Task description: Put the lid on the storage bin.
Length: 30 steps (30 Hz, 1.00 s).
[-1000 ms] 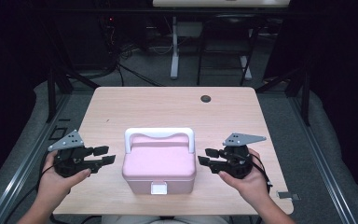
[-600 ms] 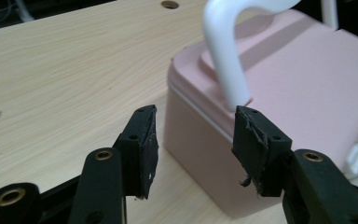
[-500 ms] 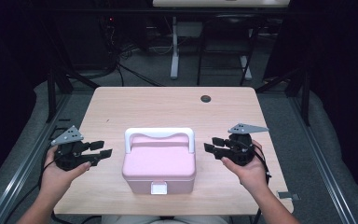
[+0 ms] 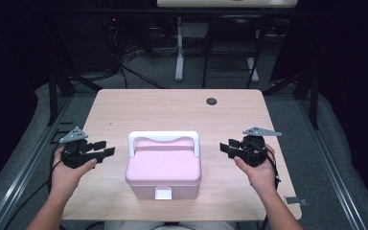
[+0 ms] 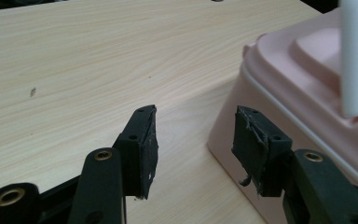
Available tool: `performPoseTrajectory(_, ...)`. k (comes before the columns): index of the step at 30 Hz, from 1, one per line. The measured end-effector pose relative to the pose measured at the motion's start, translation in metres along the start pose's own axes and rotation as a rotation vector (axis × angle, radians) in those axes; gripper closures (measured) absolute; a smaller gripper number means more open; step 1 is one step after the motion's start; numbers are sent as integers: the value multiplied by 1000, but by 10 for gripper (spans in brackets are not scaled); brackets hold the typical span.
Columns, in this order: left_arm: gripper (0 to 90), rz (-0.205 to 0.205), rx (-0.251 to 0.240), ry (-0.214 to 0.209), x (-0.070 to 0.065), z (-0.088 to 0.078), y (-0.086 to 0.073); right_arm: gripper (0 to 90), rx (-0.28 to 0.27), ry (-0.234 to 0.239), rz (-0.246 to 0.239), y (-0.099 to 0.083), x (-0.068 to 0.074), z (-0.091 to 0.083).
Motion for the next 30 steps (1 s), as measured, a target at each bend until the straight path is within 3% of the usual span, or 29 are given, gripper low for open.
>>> performPoseTrajectory(5,494,-38,-2,22,10,5,-11,549,-7,-50,31,-8,-19,1)
performPoseTrajectory(11,507,-84,-9,33,22,9,-25,550,-5,-69,94,-23,-35,6)
performPoseTrajectory(16,516,-102,14,44,31,13,-38,549,3,-94,115,-34,-44,10)
performPoseTrajectory(24,521,-95,49,79,42,18,-57,551,-4,-160,70,-46,-52,14)
performPoseTrajectory(30,579,-73,81,54,41,23,-64,522,19,-203,21,-55,-57,21)
Point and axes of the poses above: each handheld gripper's, and its own axes: z roughly forward along the jaws, y roughly out of its top, x roughly to its left, the point moved 8 cm from there along z, roughly forward along the jaws, and after that the axes turned 2 degrees about -x, right-handed, at the moved point
